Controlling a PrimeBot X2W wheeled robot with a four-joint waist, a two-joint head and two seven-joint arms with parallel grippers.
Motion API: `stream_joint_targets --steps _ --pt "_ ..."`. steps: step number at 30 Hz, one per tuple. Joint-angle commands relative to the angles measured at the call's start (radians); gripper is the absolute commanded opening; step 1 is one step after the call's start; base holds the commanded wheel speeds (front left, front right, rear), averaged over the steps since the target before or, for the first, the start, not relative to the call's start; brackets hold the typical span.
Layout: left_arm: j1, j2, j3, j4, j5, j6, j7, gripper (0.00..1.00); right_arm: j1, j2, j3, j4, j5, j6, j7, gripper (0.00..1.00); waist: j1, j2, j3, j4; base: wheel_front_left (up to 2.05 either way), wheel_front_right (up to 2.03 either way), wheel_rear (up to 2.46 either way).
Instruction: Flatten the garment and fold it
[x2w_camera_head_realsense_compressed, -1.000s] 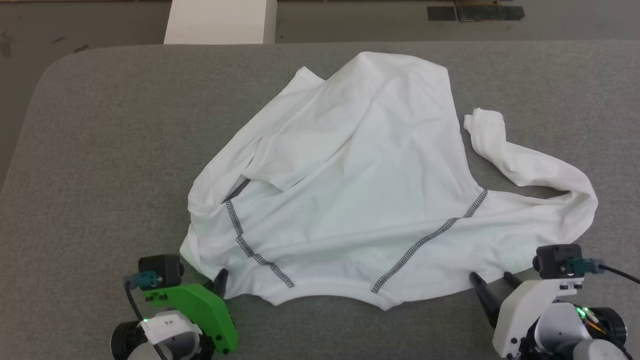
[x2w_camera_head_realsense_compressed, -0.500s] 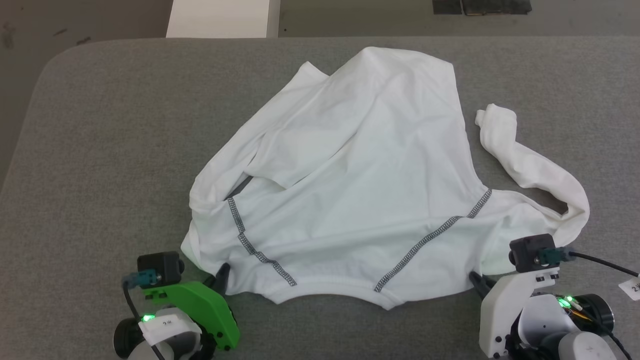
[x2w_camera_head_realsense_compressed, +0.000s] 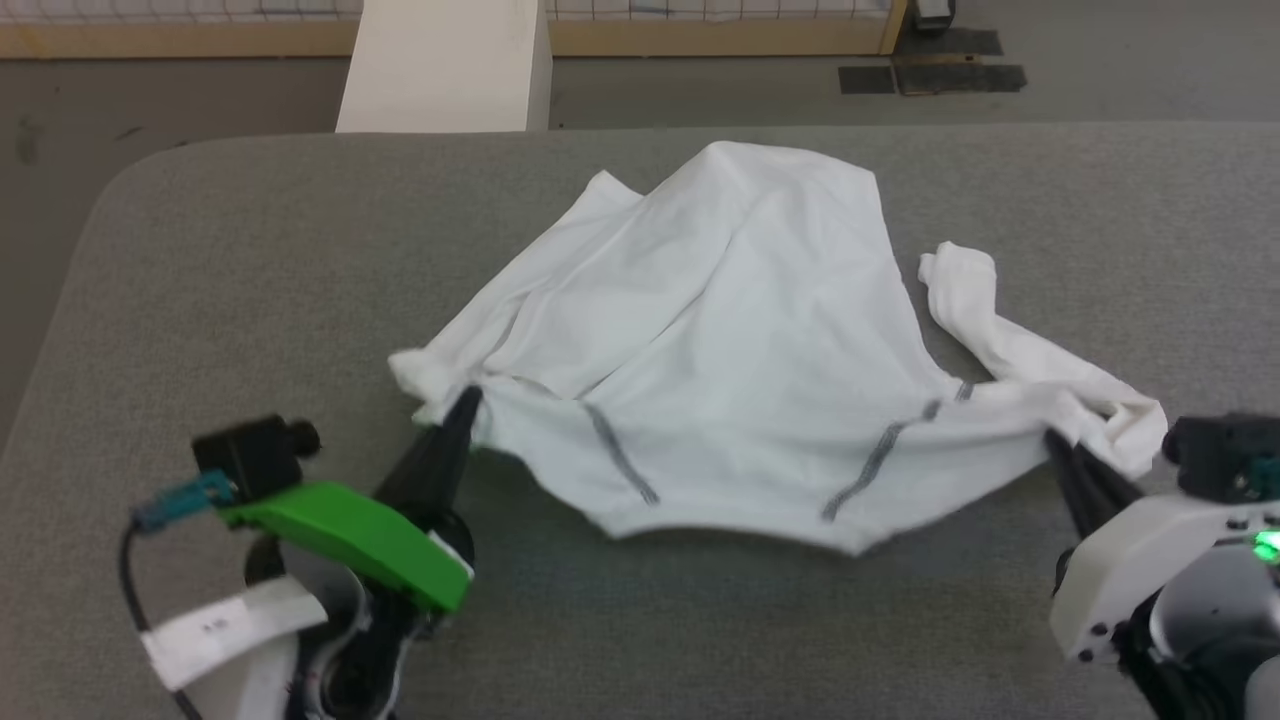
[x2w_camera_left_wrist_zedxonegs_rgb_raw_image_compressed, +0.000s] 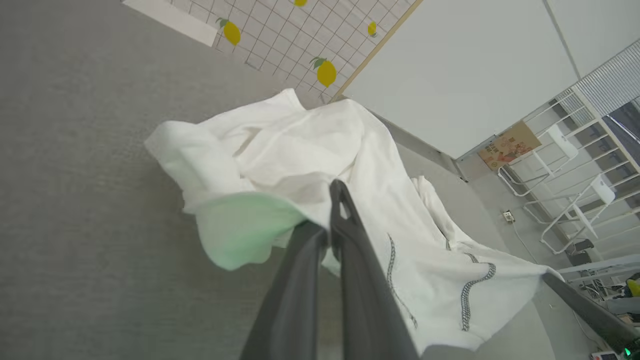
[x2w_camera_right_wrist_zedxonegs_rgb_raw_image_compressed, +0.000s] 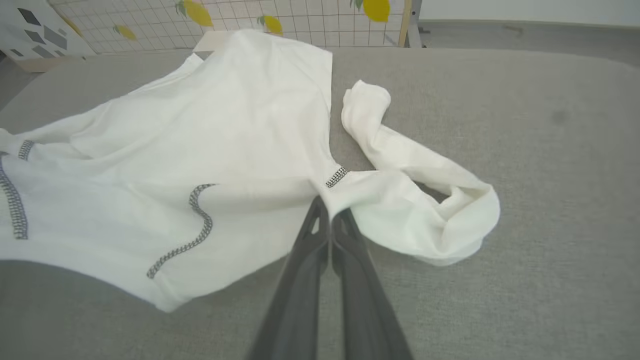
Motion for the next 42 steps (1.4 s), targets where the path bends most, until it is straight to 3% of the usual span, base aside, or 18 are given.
stream_joint_targets --steps 1,6,10,15,21,26,30,36,42 --pt "-0.043 0.013 0.009 -0.042 -0.025 -0.006 0.024 0.00 -0.037 -0.001 -0.002 -0.044 -0.029 0.006 0.023 0.00 -0.0001 0.0000 -0.020 -0.016 0.00 0.00 0.00" --pt "-0.177 0.040 0.019 -0.144 -0.087 0.012 0.135 0.00 -0.167 -0.091 0.024 -0.133 -0.051 0.006 0.109 0.00 -0.0001 0.0000 -0.019 -0.032 0.00 0.00 0.00" --pt "-0.347 0.043 0.037 -0.152 -0.142 0.049 0.217 0.00 -0.351 -0.195 0.065 -0.129 -0.027 0.006 0.178 0.00 -0.0001 0.0000 0.012 -0.051 0.00 0.00 0.00" --pt "-0.601 0.053 0.061 -0.073 -0.129 0.104 0.262 0.00 -0.651 -0.288 0.114 -0.013 0.004 0.006 0.231 0.00 -0.0001 0.0000 0.108 -0.074 0.00 0.00 0.00" --pt "-0.904 0.086 0.059 0.103 -0.030 0.137 0.242 0.00 -1.017 -0.356 0.224 0.196 -0.047 0.006 0.178 0.00 -0.0001 0.0000 0.265 -0.112 0.00 0.00 0.00" --pt "-1.107 0.124 0.056 0.233 0.064 0.149 0.185 0.00 -1.252 -0.348 0.302 0.387 -0.107 0.006 0.079 0.00 -0.0001 0.0000 0.369 -0.143 0.00 0.00 0.00" --pt "-1.279 0.134 0.071 0.308 0.123 0.158 0.091 0.00 -1.425 -0.306 0.263 0.501 -0.168 0.006 -0.035 0.00 -0.0001 0.0000 0.445 -0.159 0.00 0.00 0.00" --pt "-1.479 0.131 0.089 0.389 0.171 0.121 -0.088 0.00 -1.632 -0.257 0.178 0.620 -0.285 0.006 -0.195 0.00 -0.0001 0.0000 0.513 -0.170 0.00 0.00 0.00" --pt "-1.571 0.131 0.116 0.457 0.174 0.095 -0.202 0.00 -1.754 -0.219 0.139 0.708 -0.394 0.006 -0.346 0.00 -0.0001 0.0000 0.532 -0.168 0.00 0.00 0.00"
